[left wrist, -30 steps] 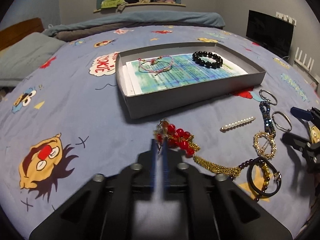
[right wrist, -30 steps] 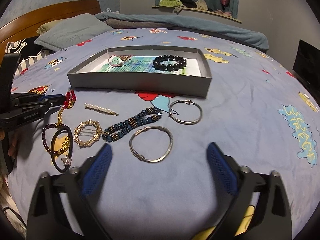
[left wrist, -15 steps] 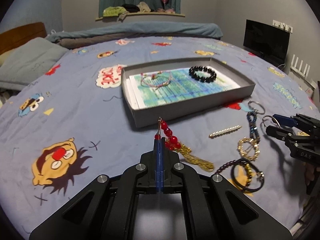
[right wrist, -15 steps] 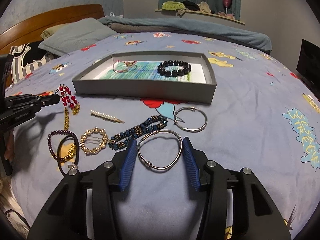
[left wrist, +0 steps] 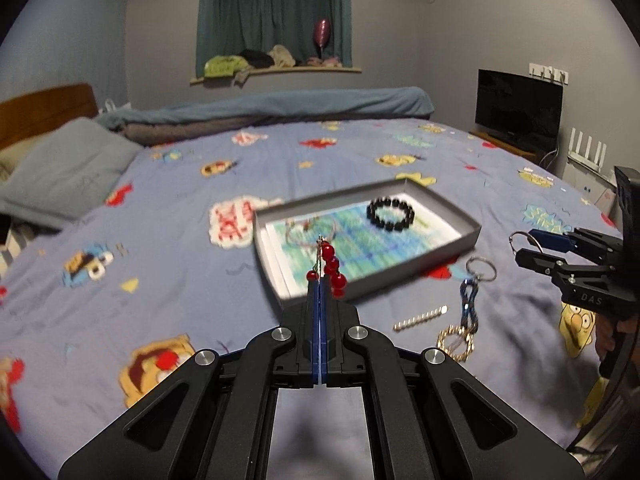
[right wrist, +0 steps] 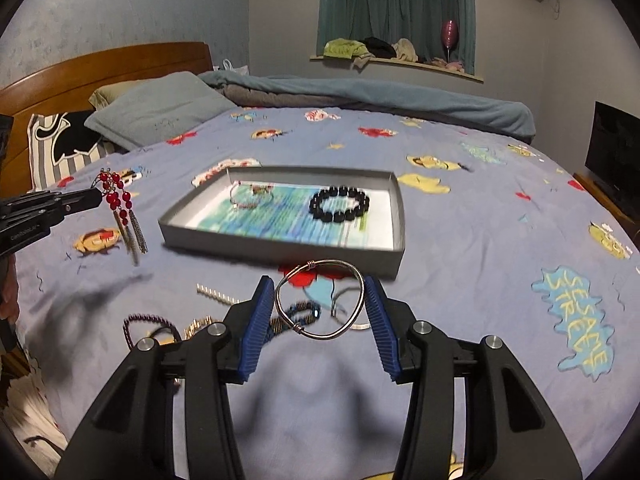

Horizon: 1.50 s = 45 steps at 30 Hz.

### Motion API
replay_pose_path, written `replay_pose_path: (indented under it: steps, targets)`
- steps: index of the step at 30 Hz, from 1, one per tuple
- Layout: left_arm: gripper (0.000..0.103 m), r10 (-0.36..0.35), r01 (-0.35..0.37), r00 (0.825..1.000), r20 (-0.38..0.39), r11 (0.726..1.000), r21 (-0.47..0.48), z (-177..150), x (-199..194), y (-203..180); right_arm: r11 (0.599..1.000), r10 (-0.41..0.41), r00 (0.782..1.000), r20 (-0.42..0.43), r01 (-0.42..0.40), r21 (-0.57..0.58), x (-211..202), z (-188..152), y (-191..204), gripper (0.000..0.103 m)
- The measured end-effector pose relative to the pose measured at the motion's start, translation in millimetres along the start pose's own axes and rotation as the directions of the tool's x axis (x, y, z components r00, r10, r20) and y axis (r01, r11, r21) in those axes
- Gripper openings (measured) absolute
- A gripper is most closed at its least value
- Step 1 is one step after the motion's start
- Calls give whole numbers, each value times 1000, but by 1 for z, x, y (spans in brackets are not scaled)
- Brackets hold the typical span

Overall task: Organize jewelry
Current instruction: 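Carry the ornament and the silver bangle over the gray tray with both tools, then lower both items onto the tray paper and open both tools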

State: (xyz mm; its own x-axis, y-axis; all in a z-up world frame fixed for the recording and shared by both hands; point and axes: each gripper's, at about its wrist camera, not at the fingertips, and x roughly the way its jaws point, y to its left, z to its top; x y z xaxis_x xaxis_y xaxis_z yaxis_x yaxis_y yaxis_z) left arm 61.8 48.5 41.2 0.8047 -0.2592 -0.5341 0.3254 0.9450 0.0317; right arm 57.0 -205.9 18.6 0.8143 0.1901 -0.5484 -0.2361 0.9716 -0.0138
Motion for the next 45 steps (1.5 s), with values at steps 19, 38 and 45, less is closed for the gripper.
replay_pose_path:
  steps: [19, 38, 45]
  targets:
    - [1, 26, -26, 1000, -5, 998, 57, 79, 64, 14, 1000, -8, 1000, 12, 8, 19, 65, 80, -18, 47]
    - [1, 1, 9, 967, -255, 999, 36, 21, 151, 8, 994, 35, 981, -190, -16, 104, 153, 49, -24, 47]
    - [1, 6, 4, 952, -308, 999, 32, 13, 154, 9, 996, 17, 979, -204, 1, 85, 155, 47, -21, 47]
